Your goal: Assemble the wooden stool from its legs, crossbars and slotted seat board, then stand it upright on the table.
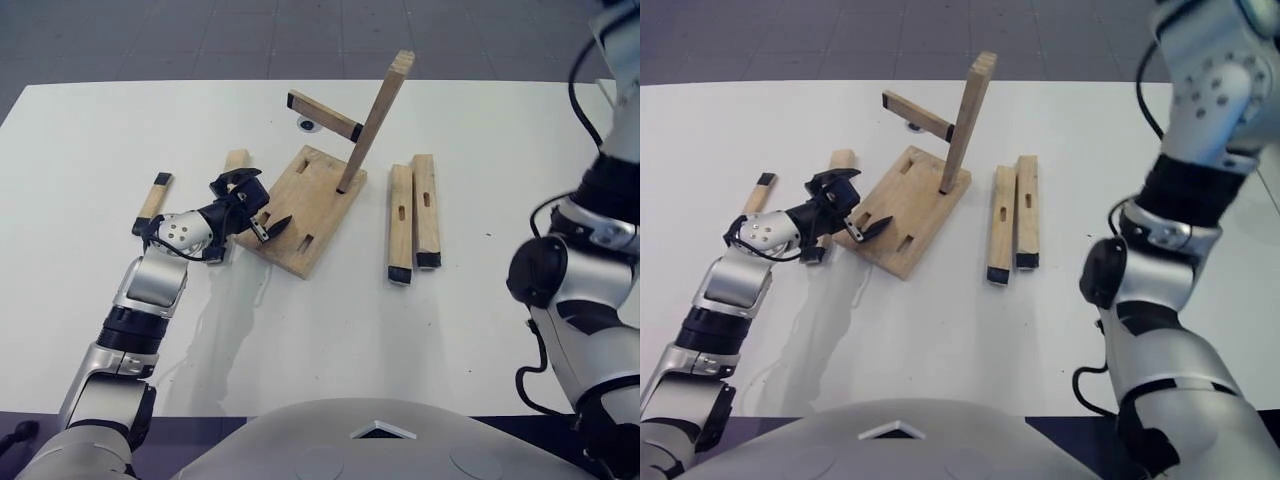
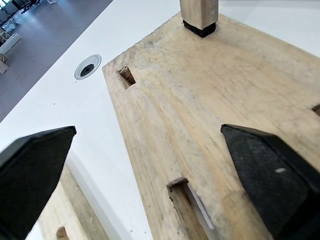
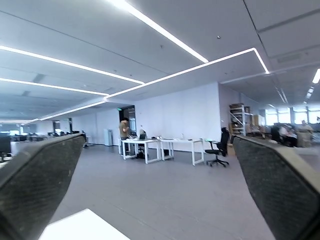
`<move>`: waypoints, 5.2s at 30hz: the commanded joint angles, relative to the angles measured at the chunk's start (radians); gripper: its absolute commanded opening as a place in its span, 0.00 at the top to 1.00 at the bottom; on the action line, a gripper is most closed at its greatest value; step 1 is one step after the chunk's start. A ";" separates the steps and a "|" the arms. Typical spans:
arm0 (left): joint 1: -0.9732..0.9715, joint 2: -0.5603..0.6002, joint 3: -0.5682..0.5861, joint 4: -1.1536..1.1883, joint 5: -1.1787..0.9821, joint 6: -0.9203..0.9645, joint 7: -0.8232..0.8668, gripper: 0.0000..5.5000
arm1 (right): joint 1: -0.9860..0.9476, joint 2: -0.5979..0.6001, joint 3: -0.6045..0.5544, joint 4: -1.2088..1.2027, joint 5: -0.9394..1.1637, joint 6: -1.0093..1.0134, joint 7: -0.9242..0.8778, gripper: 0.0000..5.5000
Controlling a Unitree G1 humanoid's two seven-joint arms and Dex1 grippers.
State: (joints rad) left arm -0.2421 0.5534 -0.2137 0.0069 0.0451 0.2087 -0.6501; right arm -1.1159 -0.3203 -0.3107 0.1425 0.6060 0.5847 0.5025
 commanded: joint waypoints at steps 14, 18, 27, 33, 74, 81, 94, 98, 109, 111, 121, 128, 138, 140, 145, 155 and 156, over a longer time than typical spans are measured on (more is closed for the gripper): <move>0.024 -0.004 -0.007 0.022 0.021 0.030 0.000 0.02 | 0.089 0.102 0.137 0.178 -0.054 -0.009 0.056 0.02; 0.017 -0.005 0.016 0.012 0.007 0.027 0.003 0.02 | 0.043 0.082 -0.027 -0.007 0.091 0.045 -0.086 0.02; -0.054 0.003 0.136 0.082 0.010 -0.038 0.101 0.02 | 0.586 0.029 -0.124 -0.517 0.144 0.209 -0.322 0.02; -0.088 0.052 0.141 0.234 0.056 -0.116 0.114 0.02 | 1.041 0.065 -0.035 -0.669 0.037 0.177 -0.344 0.02; 0.071 0.072 -0.009 -0.099 0.070 -0.021 -0.148 0.02 | 1.272 0.035 0.250 -0.541 -0.413 0.265 -0.391 0.25; 0.151 0.070 -0.049 -0.200 0.063 0.059 -0.166 0.02 | 1.265 0.017 0.196 -0.548 -0.453 0.290 -0.431 0.45; 0.101 -0.054 -0.114 -0.190 0.074 0.073 -0.093 0.02 | 0.964 0.076 -0.056 -0.567 -0.090 0.078 -0.263 0.62; 0.071 -0.111 -0.146 -0.153 0.069 0.070 -0.081 0.02 | 0.828 0.072 -0.146 -0.568 0.153 0.111 -0.240 0.62; 0.016 -0.204 -0.041 -0.122 -0.086 0.135 -0.100 0.02 | 0.755 -0.015 -0.047 -0.505 0.388 0.211 -0.086 0.62; 0.034 -0.193 0.079 -0.219 -0.260 0.277 -0.140 0.02 | 0.772 -0.025 -0.031 -0.496 0.429 0.236 -0.043 0.62; -0.062 -0.184 0.496 -0.317 -1.269 0.871 -0.071 0.02 | 0.824 -0.094 0.055 -0.474 0.623 0.396 0.206 0.62; -0.137 -0.187 0.475 -0.287 -1.493 0.898 0.115 0.02 | 0.857 -0.159 0.140 -0.505 0.659 0.462 0.349 0.62; -0.164 -0.127 0.437 -0.284 -1.549 0.888 0.150 0.08 | 0.843 -0.167 0.210 -0.496 0.565 0.401 0.371 0.62; -0.172 -0.115 0.436 -0.267 -1.545 0.881 0.146 0.14 | 0.847 -0.174 0.223 -0.495 0.531 0.379 0.374 0.62; -0.192 -0.101 0.424 -0.237 -1.518 0.866 0.143 0.30 | 0.848 -0.175 0.259 -0.502 0.445 0.321 0.380 0.62; -0.158 -0.071 0.394 -0.246 -1.446 0.852 0.037 0.58 | 0.830 -0.170 0.275 -0.517 0.452 0.310 0.373 0.62; -0.155 -0.067 0.396 -0.244 -1.441 0.849 0.022 0.62 | 0.831 -0.174 0.273 -0.517 0.459 0.315 0.376 0.62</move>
State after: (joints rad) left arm -0.4089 0.4667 0.1862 -0.2269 -1.4063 1.0531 -0.5971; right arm -0.2673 -0.4852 -0.0357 -0.3630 1.0548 0.8913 0.8783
